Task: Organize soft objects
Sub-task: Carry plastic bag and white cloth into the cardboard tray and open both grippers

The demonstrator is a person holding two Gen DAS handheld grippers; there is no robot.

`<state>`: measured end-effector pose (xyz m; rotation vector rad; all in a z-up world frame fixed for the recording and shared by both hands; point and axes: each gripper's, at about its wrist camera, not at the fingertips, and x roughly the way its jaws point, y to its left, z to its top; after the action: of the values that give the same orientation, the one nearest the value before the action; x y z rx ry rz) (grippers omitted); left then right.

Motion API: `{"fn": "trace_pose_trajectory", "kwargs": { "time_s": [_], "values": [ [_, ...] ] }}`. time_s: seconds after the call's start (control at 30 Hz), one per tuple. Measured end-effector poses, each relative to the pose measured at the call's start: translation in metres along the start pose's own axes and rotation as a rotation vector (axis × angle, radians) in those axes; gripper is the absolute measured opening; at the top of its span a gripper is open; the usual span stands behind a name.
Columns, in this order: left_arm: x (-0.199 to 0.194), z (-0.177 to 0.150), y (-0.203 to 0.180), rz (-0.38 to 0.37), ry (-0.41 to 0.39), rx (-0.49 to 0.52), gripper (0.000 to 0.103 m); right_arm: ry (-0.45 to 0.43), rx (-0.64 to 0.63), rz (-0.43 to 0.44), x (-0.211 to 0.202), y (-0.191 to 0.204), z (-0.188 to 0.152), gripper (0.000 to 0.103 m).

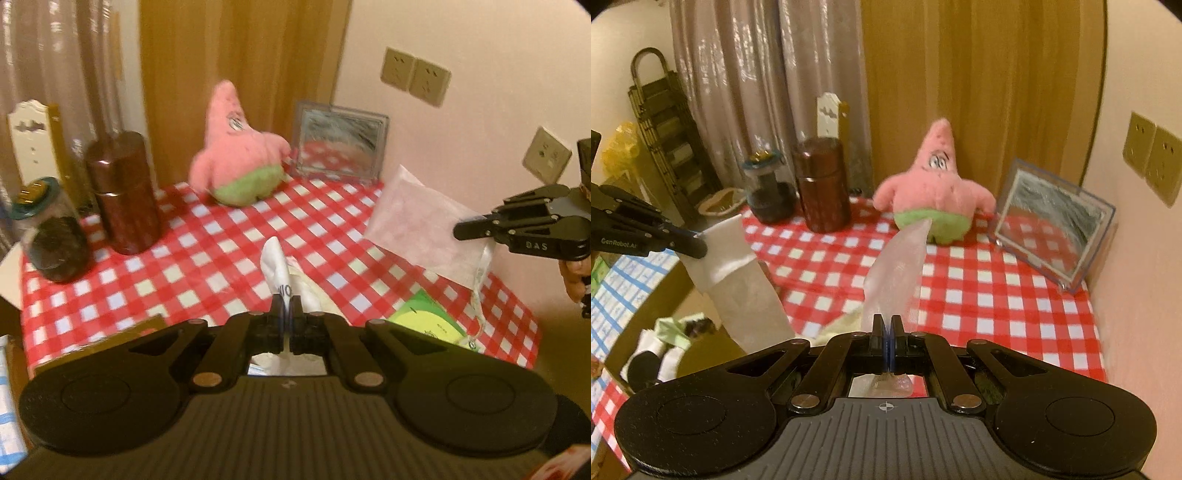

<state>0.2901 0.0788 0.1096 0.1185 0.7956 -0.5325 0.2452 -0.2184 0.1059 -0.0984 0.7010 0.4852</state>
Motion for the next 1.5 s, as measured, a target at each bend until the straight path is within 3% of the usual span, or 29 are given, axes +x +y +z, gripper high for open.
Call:
{"fn": "trace_pose_trajectory", "kwargs": {
  "time_s": [0.37,0.83,1.17,1.33,1.5],
  "values": [
    [-0.083,0.011,0.003,0.093,-0.120,0.017,0.001,-0.097,-0.051,0.054,-0.032,0.045,0.031,0.001],
    [-0.161,0.033,-0.010,0.195,-0.236,0.078,0.002,-0.187,-0.083,0.162,-0.047,0.098,0.070,0.001],
    [-0.192,0.019,0.025,0.303,-0.233,0.045,0.002,-0.196,-0.071,0.291,-0.011,0.152,0.091,0.001],
    [-0.180,0.000,0.048,0.332,-0.211,0.014,0.002,-0.143,-0.018,0.330,0.027,0.174,0.086,0.001],
    [-0.156,-0.027,0.075,0.350,-0.169,-0.025,0.002,-0.058,-0.004,0.304,0.072,0.199,0.066,0.001]
  ]
}}
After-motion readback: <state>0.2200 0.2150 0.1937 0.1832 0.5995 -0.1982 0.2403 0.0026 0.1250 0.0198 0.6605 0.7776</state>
